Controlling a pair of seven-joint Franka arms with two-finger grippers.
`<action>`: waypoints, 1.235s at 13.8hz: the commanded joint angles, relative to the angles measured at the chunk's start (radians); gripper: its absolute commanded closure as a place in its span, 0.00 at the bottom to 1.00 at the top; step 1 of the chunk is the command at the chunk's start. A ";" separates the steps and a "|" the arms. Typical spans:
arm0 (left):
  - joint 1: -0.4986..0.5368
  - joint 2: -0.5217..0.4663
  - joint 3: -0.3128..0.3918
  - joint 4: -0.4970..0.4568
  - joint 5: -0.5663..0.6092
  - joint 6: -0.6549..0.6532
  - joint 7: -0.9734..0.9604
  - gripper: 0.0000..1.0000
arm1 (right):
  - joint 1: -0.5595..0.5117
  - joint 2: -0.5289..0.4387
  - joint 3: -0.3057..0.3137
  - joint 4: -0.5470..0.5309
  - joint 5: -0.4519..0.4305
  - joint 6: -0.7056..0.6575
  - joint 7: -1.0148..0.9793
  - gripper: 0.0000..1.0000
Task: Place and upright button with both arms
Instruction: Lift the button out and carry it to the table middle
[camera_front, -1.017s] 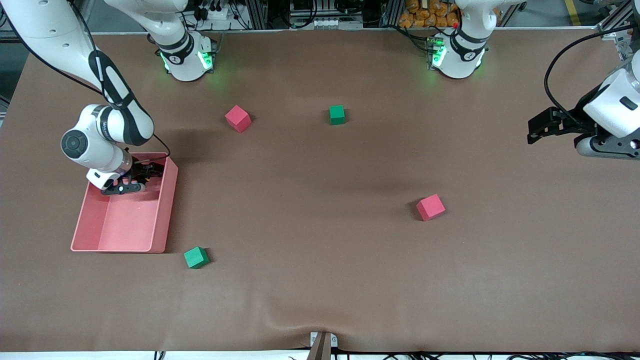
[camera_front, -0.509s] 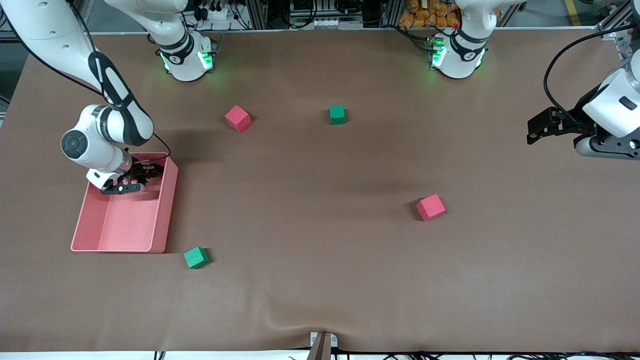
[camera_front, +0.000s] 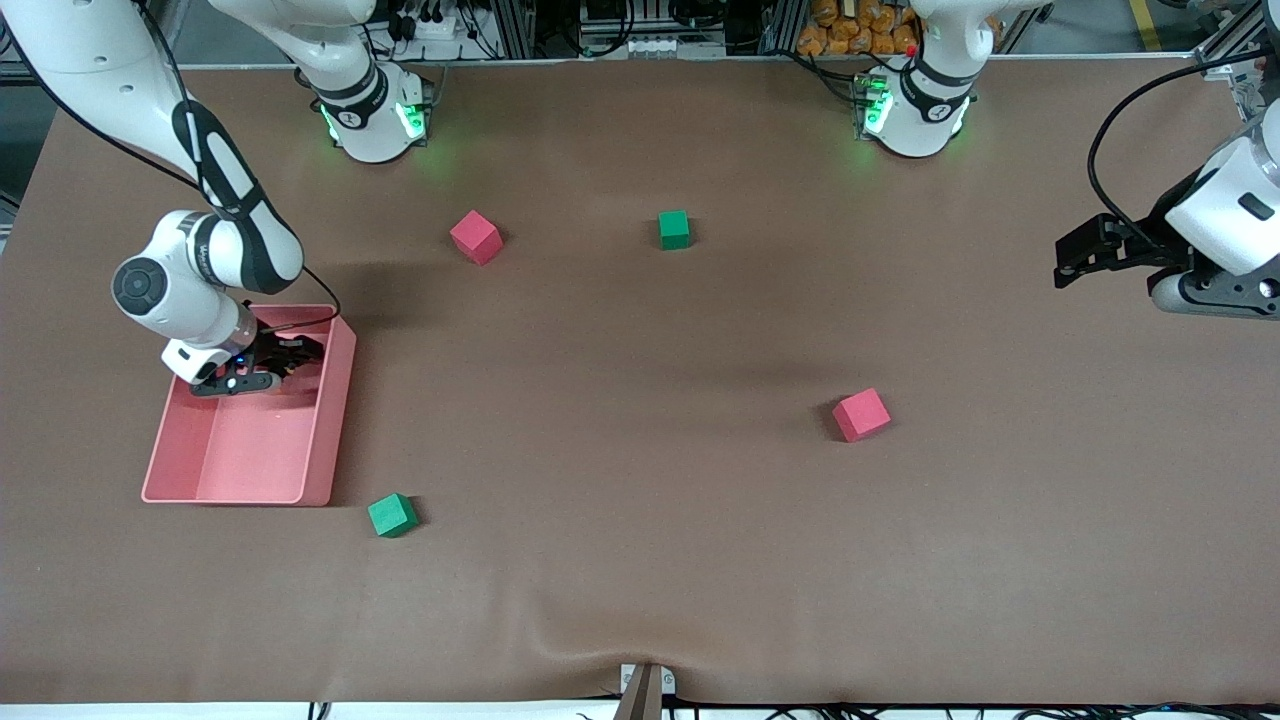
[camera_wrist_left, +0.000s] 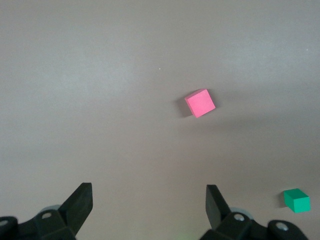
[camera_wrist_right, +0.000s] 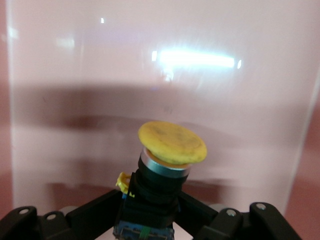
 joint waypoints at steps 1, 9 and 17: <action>0.014 -0.013 -0.004 -0.008 0.006 -0.031 0.006 0.00 | -0.007 -0.072 0.015 -0.002 -0.012 0.009 -0.006 1.00; 0.016 -0.007 -0.001 -0.005 0.018 -0.016 0.008 0.00 | 0.085 -0.172 0.015 0.061 -0.016 -0.026 -0.007 1.00; 0.019 0.012 -0.001 -0.003 0.018 0.019 0.008 0.00 | 0.332 -0.136 0.016 0.398 -0.007 -0.454 0.001 1.00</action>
